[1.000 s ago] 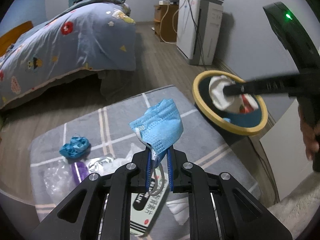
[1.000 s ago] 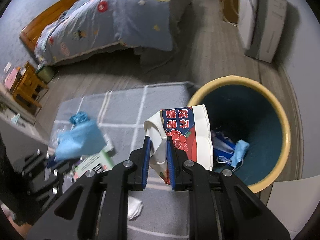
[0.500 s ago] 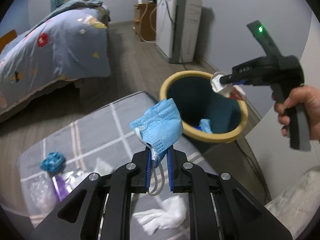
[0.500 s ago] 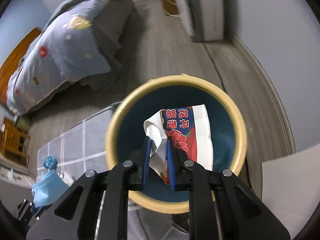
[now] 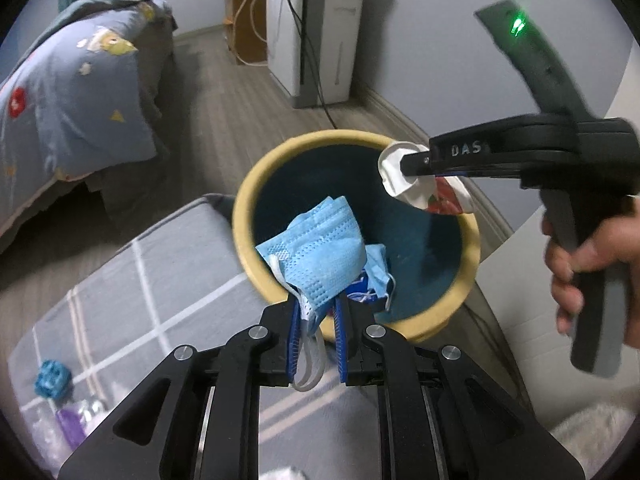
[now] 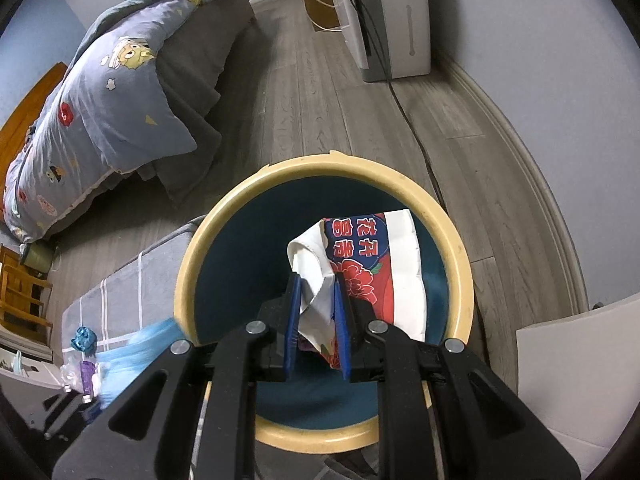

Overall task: Collect trash
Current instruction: 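Drop the blue mask into the bin with the left gripper while the right drops the tissue pack, then grasp the green COLTALIN medicine box with the right gripper and lift it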

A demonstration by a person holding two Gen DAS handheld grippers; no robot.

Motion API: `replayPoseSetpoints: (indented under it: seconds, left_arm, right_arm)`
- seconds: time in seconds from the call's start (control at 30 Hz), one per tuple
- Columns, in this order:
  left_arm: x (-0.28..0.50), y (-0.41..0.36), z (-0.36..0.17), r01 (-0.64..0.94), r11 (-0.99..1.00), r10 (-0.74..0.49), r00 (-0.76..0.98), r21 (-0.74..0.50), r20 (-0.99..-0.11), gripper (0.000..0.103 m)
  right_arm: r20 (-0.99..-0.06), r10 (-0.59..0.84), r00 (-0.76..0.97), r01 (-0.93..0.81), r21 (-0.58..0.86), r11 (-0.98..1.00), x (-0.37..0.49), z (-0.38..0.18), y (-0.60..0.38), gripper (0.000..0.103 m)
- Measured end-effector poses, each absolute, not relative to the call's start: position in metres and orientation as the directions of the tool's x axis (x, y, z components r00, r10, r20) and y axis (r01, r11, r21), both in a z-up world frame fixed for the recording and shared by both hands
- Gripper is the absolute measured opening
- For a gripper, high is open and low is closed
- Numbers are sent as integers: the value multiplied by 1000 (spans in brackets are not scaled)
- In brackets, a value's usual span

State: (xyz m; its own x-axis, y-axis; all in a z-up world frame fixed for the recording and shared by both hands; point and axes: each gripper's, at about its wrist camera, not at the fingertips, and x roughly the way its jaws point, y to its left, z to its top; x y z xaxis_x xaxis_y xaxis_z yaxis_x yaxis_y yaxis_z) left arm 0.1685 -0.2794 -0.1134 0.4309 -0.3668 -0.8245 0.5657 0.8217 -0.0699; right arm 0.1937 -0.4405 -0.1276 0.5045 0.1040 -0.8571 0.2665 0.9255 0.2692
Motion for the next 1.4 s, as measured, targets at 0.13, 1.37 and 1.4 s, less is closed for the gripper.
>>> replayPoseSetpoints:
  seconds: [0.13,1.37,1.4]
  left_arm:
    - [182,-292,-126,552,830,-364,422,-83,-830,18]
    - [109,-45,-23,215,971,-73,675,101,-734,98]
    - [106,-34,-23,189,977,-59,677,96,-734,98]
  right_arm:
    - [-861,108,497,261,266,928,196,-131,-438,16]
    - [-812,86,577,89,167,982,190,-84,-351,97]
    - [-813,92,575,76,165,983,189,-83,-344,97]
